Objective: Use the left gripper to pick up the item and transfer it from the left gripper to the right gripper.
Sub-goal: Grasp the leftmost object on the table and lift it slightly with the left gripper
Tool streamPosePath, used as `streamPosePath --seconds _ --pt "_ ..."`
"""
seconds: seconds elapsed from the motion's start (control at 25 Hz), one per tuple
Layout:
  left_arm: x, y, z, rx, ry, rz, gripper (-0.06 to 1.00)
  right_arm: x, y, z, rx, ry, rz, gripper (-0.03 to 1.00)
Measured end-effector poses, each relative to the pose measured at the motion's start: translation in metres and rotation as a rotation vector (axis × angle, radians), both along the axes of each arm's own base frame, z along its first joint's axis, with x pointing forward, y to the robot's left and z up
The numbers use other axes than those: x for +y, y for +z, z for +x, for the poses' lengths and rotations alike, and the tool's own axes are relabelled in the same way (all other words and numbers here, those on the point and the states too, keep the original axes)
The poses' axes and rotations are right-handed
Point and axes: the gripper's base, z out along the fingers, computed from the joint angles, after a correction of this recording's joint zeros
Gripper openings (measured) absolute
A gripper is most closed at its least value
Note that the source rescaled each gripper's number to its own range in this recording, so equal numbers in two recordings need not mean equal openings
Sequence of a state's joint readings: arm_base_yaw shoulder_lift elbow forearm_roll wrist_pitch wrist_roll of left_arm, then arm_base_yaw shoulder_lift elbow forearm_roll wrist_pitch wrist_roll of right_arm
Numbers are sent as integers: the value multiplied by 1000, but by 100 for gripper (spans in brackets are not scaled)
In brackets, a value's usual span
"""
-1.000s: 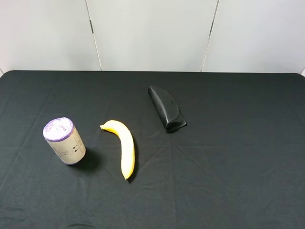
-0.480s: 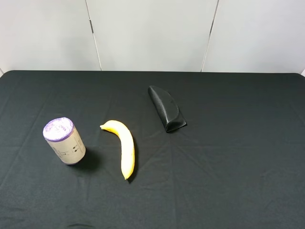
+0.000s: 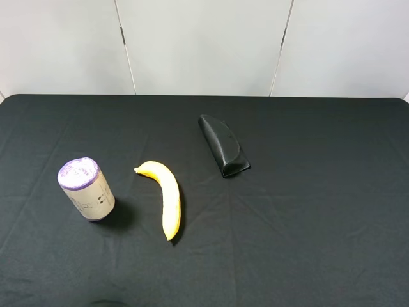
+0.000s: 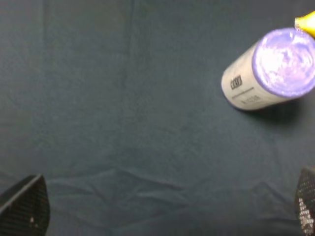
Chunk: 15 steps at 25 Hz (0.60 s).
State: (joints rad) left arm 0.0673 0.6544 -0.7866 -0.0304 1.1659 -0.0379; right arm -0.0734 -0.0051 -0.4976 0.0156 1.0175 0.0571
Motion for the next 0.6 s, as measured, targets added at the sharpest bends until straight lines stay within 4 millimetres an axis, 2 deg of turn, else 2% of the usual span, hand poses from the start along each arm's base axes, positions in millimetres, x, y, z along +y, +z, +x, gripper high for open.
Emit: streamPosePath --seconds 0.2,0.44,0.6 --pt "-6 -12 25 129 -63 -16 100 0 0 0 -1 0 0 100" --pt "-18 -38 60 332 -143 -9 100 0 0 0 -1 0 0 100" --pt "-29 -50 75 383 -182 -3 100 0 0 0 -1 0 0 100"
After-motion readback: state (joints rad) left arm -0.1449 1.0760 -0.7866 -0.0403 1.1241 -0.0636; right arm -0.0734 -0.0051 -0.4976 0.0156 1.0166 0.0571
